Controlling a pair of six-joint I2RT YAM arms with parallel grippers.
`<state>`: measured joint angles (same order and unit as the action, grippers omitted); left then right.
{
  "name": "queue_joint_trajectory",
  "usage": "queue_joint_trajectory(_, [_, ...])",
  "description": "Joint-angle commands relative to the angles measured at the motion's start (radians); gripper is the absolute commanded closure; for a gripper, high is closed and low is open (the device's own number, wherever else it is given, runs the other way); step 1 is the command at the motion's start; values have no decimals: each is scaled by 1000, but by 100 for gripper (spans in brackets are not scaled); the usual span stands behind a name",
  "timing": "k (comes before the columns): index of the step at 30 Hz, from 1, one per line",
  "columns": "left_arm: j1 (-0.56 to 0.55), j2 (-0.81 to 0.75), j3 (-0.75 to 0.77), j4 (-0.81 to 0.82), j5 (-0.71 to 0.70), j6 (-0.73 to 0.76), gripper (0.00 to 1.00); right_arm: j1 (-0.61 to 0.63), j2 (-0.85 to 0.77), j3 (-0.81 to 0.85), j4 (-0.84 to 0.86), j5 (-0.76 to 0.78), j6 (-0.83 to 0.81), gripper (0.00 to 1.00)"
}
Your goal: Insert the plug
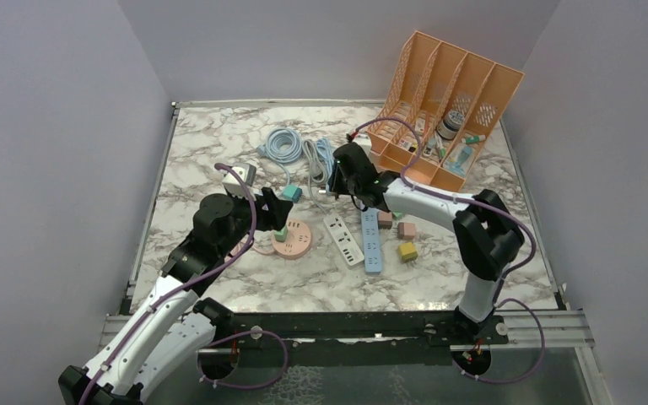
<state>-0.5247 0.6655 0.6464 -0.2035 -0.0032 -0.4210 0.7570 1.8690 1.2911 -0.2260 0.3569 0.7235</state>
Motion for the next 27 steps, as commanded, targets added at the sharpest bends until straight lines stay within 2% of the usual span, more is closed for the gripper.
queue_joint_trajectory(1, [4,7,28,29,78,-3,31,-7,-138,-84,229,-184,-182,89])
queue_joint_trajectory(7, [4,31,38,88,282,-97,28,-10,-347,-237,359,-496,-255,89])
queue_joint_trajectory(14, [4,49,38,197,437,-251,27,-10,-579,-362,473,-703,-229,88])
queue_joint_trajectory(19, [5,65,53,232,547,-277,27,-10,-666,-386,535,-792,-190,88])
queue_joint_trajectory(24, [4,124,7,467,717,-415,31,-11,-674,-387,632,-934,-45,88])
queue_joint_trajectory(27, [3,140,-12,553,721,-472,35,-9,-680,-408,690,-980,24,88])
